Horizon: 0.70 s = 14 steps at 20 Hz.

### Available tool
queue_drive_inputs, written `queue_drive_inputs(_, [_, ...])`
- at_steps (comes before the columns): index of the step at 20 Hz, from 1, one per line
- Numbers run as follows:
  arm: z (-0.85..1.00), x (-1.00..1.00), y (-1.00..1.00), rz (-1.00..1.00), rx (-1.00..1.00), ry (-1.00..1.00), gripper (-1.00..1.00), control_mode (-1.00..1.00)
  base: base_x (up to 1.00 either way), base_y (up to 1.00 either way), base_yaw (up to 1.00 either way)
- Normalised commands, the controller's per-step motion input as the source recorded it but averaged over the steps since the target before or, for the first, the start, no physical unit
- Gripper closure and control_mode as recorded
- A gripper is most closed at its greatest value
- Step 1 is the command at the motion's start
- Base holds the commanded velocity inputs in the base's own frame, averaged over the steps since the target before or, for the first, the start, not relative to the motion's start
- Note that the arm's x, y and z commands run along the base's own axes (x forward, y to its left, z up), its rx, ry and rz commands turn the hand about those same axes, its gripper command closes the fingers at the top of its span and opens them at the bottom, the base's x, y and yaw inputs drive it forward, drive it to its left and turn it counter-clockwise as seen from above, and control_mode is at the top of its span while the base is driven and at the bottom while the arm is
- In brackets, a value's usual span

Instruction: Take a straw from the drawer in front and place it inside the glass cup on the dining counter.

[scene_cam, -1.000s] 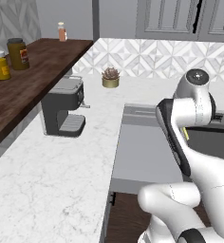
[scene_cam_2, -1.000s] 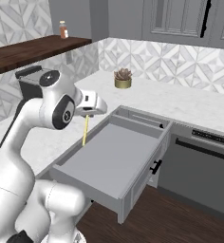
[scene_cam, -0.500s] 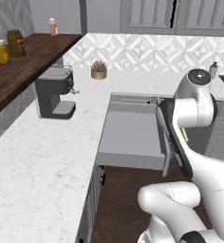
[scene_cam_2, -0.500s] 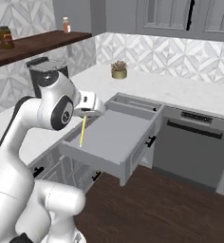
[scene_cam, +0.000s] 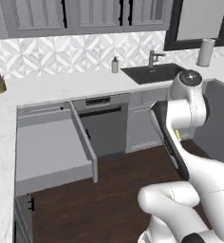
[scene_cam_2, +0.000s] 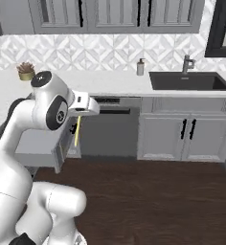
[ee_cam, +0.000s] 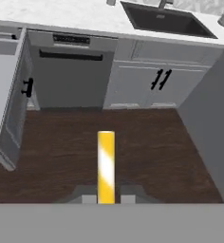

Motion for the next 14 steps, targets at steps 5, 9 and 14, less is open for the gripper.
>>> queue_drive_inputs(5, [0.00, 0.00, 0.00, 0.00, 0.00, 0.00, 1.00, 1.00, 0.11, -0.50, -0.74])
queue_drive_inputs(9, [0.00, 0.00, 0.00, 0.00, 0.00, 0.00, 1.00, 1.00, 0.24, -0.44, -0.70])
queue_drive_inputs(14, [0.00, 0.00, 0.00, 0.00, 0.00, 0.00, 1.00, 1.00, -0.08, -0.61, -0.65])
